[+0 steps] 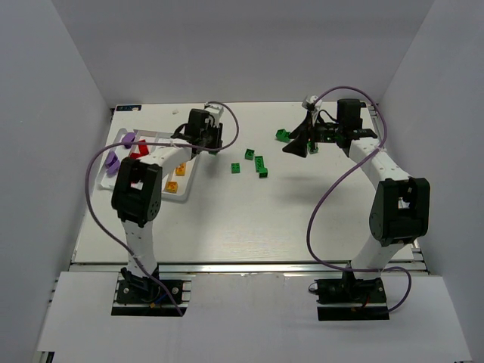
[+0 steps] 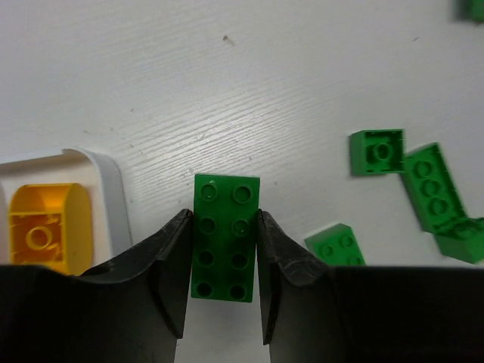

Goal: Sort the legos into containers by color

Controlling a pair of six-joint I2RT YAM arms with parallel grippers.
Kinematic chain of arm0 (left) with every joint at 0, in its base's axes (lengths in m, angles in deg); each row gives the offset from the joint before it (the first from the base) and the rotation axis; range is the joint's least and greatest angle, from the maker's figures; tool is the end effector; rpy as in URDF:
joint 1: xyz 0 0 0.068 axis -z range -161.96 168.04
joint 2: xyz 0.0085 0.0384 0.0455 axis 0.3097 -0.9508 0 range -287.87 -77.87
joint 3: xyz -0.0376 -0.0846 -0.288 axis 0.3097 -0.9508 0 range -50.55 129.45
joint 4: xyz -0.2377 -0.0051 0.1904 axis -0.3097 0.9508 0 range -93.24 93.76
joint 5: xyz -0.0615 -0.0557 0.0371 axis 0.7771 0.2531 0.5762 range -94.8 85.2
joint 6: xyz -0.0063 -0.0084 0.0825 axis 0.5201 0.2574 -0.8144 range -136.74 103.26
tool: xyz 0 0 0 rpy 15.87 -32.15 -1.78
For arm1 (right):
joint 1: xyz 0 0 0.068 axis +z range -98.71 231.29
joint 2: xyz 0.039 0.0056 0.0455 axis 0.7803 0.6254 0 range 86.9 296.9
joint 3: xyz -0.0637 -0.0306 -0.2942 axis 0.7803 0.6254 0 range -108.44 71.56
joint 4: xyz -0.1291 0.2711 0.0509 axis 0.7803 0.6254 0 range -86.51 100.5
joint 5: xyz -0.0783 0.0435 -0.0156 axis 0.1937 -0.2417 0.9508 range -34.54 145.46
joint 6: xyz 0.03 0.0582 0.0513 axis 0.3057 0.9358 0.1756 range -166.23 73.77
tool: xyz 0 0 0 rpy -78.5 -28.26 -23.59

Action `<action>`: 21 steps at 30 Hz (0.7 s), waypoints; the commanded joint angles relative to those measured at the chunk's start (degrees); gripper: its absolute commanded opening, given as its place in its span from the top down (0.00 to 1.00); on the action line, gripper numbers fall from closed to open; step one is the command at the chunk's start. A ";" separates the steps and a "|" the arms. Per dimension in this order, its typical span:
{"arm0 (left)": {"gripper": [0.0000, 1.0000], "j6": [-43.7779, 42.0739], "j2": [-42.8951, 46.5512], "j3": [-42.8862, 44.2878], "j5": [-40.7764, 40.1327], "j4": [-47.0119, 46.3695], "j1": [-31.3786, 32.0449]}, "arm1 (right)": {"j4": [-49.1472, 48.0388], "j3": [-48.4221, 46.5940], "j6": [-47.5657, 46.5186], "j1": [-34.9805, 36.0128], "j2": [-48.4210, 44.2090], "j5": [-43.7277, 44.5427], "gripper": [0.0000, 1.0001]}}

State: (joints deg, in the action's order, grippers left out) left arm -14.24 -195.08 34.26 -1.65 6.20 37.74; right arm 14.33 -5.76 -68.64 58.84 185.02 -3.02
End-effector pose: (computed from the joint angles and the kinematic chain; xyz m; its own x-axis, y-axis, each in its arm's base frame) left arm 0.5083 -0.1863 0.1727 -0.6437 0.1841 -0.7428 0.3473 0.9352 -0.0692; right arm 0.4379 0.1205 0.2993 -0.1802 -0.2249 -0.9576 -0.9269 0.3646 0.0888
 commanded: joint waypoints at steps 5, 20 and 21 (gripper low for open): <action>0.77 2.42 16.92 -4.48 -2.36 0.50 -1.51 | -3.01 1.91 1.06 -0.08 -0.83 -0.59 0.42; 0.78 7.17 20.71 -12.05 -11.07 3.49 -14.08 | 1.12 1.56 -2.72 1.50 -0.22 1.70 0.50; 0.78 7.08 20.09 -11.87 -11.07 3.49 -14.86 | 1.30 1.47 -2.98 1.68 -0.22 1.87 0.50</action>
State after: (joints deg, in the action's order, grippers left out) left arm -7.72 -174.34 21.89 -11.24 10.13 23.86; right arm 14.15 -3.94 -70.13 59.85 185.02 -1.68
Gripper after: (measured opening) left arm 0.446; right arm 0.503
